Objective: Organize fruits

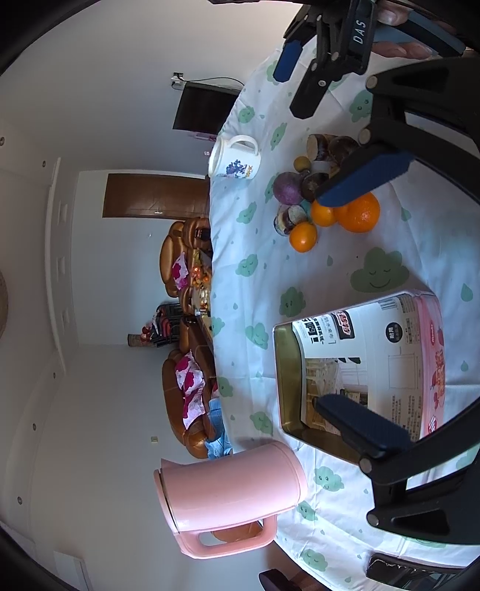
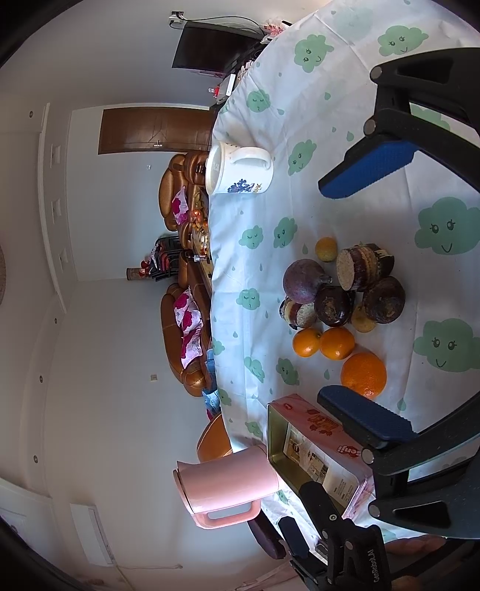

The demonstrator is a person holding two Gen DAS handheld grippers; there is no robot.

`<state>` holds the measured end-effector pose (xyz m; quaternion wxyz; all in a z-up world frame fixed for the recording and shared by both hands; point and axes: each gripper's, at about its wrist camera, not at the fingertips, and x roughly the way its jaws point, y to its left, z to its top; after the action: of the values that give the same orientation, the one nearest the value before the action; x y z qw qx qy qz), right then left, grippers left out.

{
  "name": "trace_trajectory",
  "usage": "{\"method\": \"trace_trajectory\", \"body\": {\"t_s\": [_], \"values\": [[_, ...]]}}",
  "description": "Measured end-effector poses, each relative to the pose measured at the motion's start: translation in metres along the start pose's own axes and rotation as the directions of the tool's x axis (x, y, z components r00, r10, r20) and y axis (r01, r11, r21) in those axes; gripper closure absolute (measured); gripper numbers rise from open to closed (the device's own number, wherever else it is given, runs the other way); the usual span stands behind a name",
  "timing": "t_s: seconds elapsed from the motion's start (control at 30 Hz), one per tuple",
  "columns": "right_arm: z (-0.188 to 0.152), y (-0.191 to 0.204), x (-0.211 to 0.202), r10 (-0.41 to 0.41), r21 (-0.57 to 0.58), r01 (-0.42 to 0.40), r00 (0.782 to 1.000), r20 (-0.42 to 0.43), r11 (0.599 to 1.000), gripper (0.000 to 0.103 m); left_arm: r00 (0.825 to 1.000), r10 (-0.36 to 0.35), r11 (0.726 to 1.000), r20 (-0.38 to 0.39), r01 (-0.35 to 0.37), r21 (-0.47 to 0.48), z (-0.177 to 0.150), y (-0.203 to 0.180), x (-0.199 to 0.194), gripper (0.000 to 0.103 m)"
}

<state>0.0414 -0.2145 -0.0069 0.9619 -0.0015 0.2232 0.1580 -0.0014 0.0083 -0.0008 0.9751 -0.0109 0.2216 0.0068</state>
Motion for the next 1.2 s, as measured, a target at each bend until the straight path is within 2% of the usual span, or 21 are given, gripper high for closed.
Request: {"method": "trace_trajectory", "body": {"t_s": [1.2], "values": [[-0.0097,0.0029,0.0067,0.004,0.004,-0.004,1.0,-0.026,1.0,0.001,1.0,0.003,1.0,-0.001,-0.003,-0.001,-0.0048,0.0054,0.001,0.0]]}}
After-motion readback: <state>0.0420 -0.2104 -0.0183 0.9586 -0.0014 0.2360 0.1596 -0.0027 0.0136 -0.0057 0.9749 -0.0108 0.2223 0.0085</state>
